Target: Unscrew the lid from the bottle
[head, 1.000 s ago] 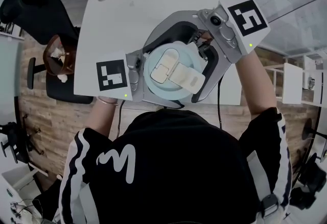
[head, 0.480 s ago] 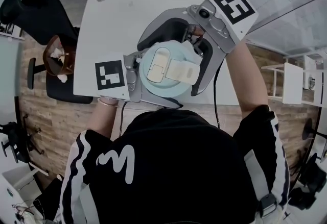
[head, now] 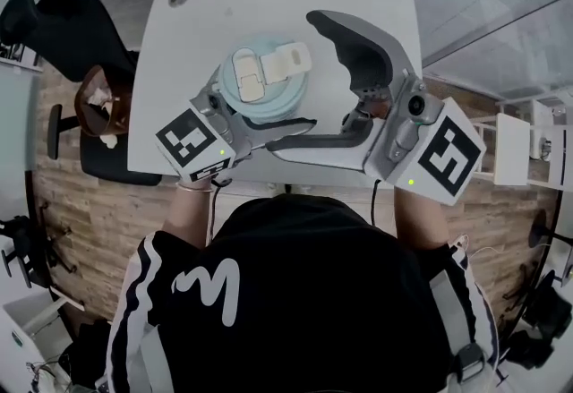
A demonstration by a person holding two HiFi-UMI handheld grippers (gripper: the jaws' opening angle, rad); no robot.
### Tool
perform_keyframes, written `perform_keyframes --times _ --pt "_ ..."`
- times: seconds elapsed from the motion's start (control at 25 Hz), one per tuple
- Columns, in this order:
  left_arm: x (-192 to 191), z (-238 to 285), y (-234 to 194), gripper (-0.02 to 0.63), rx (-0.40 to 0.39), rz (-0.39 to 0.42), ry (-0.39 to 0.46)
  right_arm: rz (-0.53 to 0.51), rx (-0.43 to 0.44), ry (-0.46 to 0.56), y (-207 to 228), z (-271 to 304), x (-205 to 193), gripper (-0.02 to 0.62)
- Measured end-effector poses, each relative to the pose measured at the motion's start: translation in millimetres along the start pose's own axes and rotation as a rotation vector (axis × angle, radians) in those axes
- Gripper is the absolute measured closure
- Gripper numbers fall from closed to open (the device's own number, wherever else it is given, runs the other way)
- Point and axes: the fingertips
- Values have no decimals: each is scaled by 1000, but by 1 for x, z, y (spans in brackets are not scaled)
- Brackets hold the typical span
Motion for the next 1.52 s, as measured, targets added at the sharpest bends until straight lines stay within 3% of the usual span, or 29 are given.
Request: perform_keyframes --times 0.16,0.36,0.52,0.76,0.92,1.52 --pt "-2 0 -20 147 112 7 -2 -72 -208 -94 8 22 -29 94" --pt "-5 6 -26 147 154 25 -23 -39 -320 -139 23 27 -43 127" --pt "-9 7 -20 147 107 11 -40 23 -239 -157 21 24 -46 133" --pt "-8 8 7 147 -88 -18 -61 71 30 -126 6 19 -37 137" --pt "-5 10 21 147 -138 -12 -64 80 144 -97 -4 13 -26 137" --pt "-6 1 25 147 -127 -4 -61 175 127 98 -2 9 -2 140"
Point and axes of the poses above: the fingertips, and each gripper's own axes: z forward along the fingers, y to its right, x out of its top, and after that the axes turned 7 degrees about -x, right-handed
